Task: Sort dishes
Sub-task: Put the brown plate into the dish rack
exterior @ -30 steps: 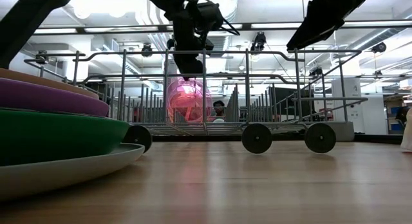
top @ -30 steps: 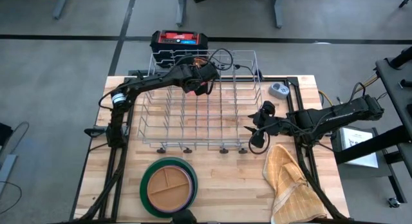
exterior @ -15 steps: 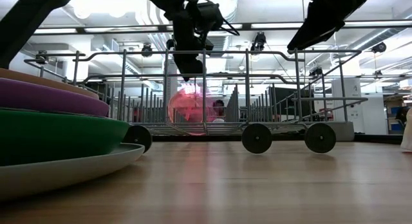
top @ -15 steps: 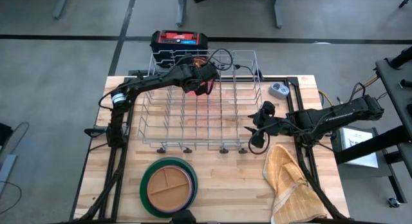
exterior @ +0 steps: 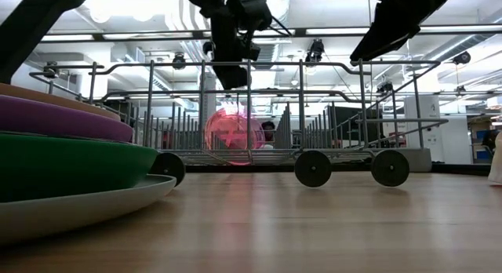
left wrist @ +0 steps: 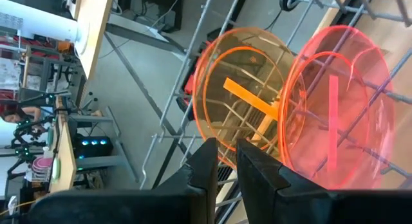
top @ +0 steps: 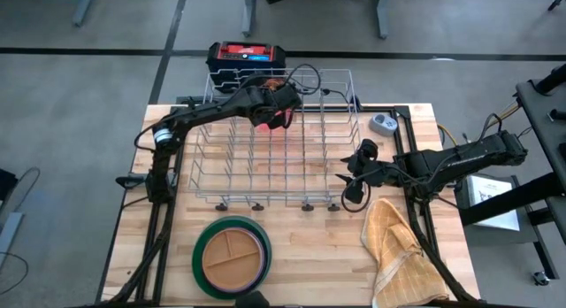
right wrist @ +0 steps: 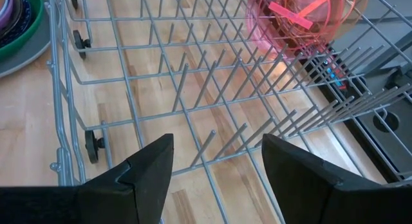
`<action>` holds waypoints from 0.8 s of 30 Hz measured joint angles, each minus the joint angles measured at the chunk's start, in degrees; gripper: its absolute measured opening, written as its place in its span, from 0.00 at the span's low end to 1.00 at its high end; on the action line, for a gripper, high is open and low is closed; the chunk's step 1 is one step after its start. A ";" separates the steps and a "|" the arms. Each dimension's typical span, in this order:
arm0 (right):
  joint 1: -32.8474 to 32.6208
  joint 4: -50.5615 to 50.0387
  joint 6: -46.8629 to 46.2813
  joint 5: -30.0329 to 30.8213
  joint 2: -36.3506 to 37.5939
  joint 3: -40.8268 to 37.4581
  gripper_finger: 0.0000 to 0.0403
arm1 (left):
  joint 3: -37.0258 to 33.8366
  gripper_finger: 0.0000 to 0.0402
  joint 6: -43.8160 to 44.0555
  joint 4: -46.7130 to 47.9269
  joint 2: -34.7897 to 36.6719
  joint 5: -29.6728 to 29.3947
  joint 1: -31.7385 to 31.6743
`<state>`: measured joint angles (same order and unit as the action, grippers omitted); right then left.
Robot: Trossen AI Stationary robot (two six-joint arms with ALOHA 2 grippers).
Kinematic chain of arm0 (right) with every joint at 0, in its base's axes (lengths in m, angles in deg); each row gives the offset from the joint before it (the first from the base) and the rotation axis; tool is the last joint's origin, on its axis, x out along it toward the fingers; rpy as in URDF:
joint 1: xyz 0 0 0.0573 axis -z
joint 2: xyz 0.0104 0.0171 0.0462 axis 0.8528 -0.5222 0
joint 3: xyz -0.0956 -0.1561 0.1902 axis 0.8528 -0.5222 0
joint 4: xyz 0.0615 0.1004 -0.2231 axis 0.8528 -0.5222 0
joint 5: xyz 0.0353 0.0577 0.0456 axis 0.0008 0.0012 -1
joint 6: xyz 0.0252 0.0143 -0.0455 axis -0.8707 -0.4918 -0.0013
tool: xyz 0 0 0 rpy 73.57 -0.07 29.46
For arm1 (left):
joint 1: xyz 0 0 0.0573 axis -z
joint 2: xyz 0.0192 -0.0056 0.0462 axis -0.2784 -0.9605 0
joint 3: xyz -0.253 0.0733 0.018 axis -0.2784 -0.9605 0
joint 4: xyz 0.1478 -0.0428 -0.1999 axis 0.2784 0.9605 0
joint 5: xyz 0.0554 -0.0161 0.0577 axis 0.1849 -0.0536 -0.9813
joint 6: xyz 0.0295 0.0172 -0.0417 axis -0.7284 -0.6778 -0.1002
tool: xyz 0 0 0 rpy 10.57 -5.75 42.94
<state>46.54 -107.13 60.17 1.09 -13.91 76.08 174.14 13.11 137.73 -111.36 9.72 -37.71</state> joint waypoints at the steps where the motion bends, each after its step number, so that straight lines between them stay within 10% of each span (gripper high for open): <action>1: 0.02 -0.05 0.00 0.00 0.00 0.00 0.56 | 0.95 0.11 0.00 0.80 0.00 0.00 0.20; 24: 0.00 -0.37 1.29 -0.19 0.00 -0.34 0.54 | 21.22 0.11 11.83 26.34 0.78 16.63 21.54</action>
<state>46.54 -107.51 61.46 0.89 -13.91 75.74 195.36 24.94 164.07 -110.58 26.35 -16.17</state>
